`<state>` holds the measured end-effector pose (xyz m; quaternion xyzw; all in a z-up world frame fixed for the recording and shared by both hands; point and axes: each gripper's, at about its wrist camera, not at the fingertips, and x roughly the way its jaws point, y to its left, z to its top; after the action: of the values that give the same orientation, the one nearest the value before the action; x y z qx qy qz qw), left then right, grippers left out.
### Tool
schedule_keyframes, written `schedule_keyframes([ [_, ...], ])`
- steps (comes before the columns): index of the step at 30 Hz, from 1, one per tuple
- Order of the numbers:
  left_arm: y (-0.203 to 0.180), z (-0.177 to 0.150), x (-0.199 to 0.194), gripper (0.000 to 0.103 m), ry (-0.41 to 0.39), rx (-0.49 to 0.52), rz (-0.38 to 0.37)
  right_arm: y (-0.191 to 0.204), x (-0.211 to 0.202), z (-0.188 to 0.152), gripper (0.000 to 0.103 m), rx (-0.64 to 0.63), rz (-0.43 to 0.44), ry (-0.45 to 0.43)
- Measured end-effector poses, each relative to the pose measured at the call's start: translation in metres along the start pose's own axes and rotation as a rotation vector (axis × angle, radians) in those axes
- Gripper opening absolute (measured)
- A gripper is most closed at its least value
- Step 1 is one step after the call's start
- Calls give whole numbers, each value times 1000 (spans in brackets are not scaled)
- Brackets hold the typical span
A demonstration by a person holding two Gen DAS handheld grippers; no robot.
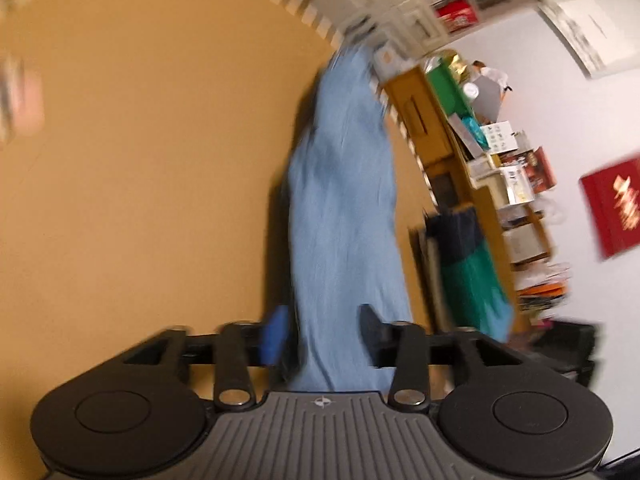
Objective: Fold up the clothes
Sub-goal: 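Open both grippers and withdraw them from the folded jeans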
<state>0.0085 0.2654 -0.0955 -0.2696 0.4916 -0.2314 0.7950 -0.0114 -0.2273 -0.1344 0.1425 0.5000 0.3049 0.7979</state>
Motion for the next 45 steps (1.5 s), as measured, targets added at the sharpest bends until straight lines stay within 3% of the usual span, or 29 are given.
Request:
schedule_keyframes([
  [1, -19, 13, 2, 53, -13, 69, 31, 7, -2, 14, 39, -49, -11, -33],
  [2, -39, 25, 4, 54, -26, 138, 62, 14, -3, 29, 26, -99, -21, -68],
  [3, -58, 37, 9, 56, -37, 202, 92, 20, 6, 44, 20, -145, -41, -95],
  [5, -85, 42, 46, 55, -7, 268, 119, 28, 35, 74, 16, -206, -81, -116],
  [9, -94, 18, 120, 42, 153, 253, 162, 22, 103, 108, 14, -189, -104, -52],
  [12, -84, -1, 131, 24, 146, 261, 226, 16, 145, 111, 11, -206, -151, 20],
  [15, -79, -2, 128, 15, 159, 256, 253, 12, 161, 107, 5, -239, -171, 41],
  [17, -76, 0, 125, 17, 204, 181, 242, 8, 154, 126, 9, -178, -138, 70],
  [19, -77, -8, 117, 35, 219, 197, 212, 3, 136, 153, 10, -141, -121, -45],
  [21, -81, -22, 114, 40, 231, 239, 203, -2, 136, 183, 12, -137, -171, -96],
  [23, -79, -33, 112, 41, 216, 239, 203, -8, 149, 207, 12, -123, -187, -90],
  [27, -72, -30, 111, 40, 192, 133, 178, -8, 178, 230, 10, -152, -229, -120],
  [33, -83, -34, 111, 40, 189, 204, 195, -19, 221, 242, 4, -140, -267, -74],
  [35, -83, -35, 103, 40, 189, 204, 197, -16, 216, 252, 7, -129, -248, -48],
  [37, -81, -34, 103, 40, 188, 175, 188, -16, 204, 261, 9, -79, -189, -107],
  [39, -77, -34, 100, 40, 186, 157, 182, -14, 201, 261, 10, -83, -180, -128],
  [41, -80, -35, 108, 40, 185, 165, 187, -20, 218, 256, 6, -85, -206, -67],
  [45, -86, -38, 108, 40, 177, 183, 206, -34, 215, 245, 5, -9, -177, -103],
])
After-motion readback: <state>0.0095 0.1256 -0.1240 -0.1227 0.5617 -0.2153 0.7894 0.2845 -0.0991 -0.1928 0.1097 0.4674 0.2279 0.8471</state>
